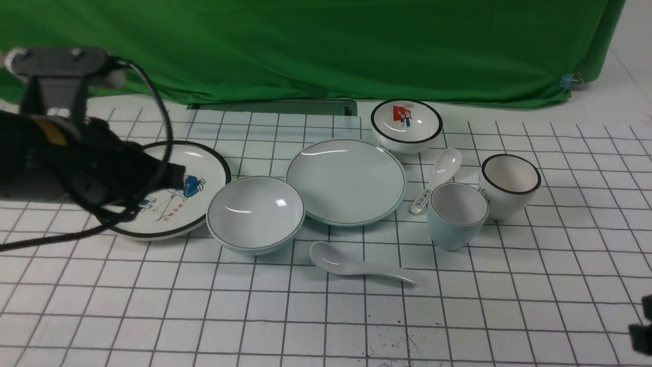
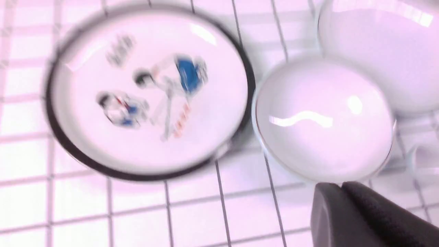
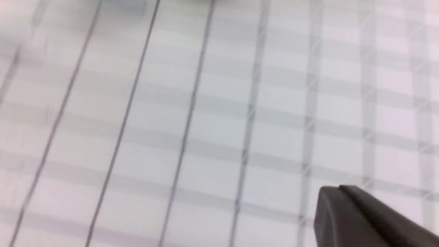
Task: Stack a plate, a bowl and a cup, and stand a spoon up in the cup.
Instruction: Use the left arm to grab a blue rice bowl, then use the left arm to put the blue rice bowl into the blue large plate in the middle
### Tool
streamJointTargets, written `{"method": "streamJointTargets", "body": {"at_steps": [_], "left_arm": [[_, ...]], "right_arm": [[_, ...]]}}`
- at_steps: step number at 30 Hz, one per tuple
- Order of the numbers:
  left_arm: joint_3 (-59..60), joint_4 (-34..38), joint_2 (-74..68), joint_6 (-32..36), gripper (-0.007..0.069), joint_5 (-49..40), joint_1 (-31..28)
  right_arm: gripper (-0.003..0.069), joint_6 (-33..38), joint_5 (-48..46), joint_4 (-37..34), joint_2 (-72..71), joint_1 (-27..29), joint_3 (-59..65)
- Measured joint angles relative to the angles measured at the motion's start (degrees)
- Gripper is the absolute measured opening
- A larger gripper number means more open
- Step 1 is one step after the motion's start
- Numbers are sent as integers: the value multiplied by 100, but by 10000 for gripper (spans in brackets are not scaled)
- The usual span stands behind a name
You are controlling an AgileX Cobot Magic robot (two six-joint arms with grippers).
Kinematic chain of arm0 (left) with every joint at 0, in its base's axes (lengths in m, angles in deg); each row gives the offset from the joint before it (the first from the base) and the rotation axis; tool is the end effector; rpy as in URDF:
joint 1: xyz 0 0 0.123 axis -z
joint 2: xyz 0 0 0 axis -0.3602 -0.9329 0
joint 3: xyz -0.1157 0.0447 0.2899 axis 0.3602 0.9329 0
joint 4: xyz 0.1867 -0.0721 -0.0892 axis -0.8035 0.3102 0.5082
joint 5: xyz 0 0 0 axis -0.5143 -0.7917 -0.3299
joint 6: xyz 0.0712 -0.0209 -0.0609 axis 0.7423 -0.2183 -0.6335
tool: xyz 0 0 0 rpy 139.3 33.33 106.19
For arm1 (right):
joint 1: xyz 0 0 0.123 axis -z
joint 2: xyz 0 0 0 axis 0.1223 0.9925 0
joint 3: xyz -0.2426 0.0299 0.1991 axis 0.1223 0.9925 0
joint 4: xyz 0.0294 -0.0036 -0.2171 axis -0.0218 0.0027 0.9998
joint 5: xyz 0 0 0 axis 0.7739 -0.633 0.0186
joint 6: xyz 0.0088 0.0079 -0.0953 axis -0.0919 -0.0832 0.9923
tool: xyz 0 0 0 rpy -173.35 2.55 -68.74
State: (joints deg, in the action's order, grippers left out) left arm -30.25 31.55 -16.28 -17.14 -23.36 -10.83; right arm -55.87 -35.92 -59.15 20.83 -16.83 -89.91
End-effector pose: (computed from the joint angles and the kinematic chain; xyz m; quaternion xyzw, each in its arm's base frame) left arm 0.2351 -0.0510 0.3253 0.0562 0.9348 -0.0866 0.3398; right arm 0.1165 0.0213 0.2734 -0.1085 0.9310 0.0256 0.3476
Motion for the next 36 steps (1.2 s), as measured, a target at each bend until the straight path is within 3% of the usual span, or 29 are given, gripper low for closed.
{"method": "streamJointTargets", "body": {"at_steps": [4,9,12,14,17,21,23,29,36], "left_arm": [[-299,105,-862,87,132,-187,0],[-827,208,-1949,93,375,-272,0],[-1104,288,-2441,93,435,-233,0],[-1237,314,-2708,93,433,-163,0],[-1529,397,-3128,93,334,-72,0],[-1805,424,-3286,99,57,-167,4],[-1987,433,-3256,125,2,-308,4],[-2819,824,-3001,649,-12,-613,125],[-3776,949,-3616,973,-15,-242,683]], "right_arm": [[12,100,175,-23,593,-705,-18],[12,205,380,-29,1089,-1585,-178],[12,249,393,-34,1133,-1790,-208],[13,255,399,-40,1133,-1853,-208],[13,273,473,-34,1133,-1884,-208],[16,273,516,-21,1133,-1908,-208],[17,273,533,-14,1133,-1914,-208],[20,273,822,-4,1133,-1914,-208],[22,231,1495,-4,1138,-1914,-208]]}}
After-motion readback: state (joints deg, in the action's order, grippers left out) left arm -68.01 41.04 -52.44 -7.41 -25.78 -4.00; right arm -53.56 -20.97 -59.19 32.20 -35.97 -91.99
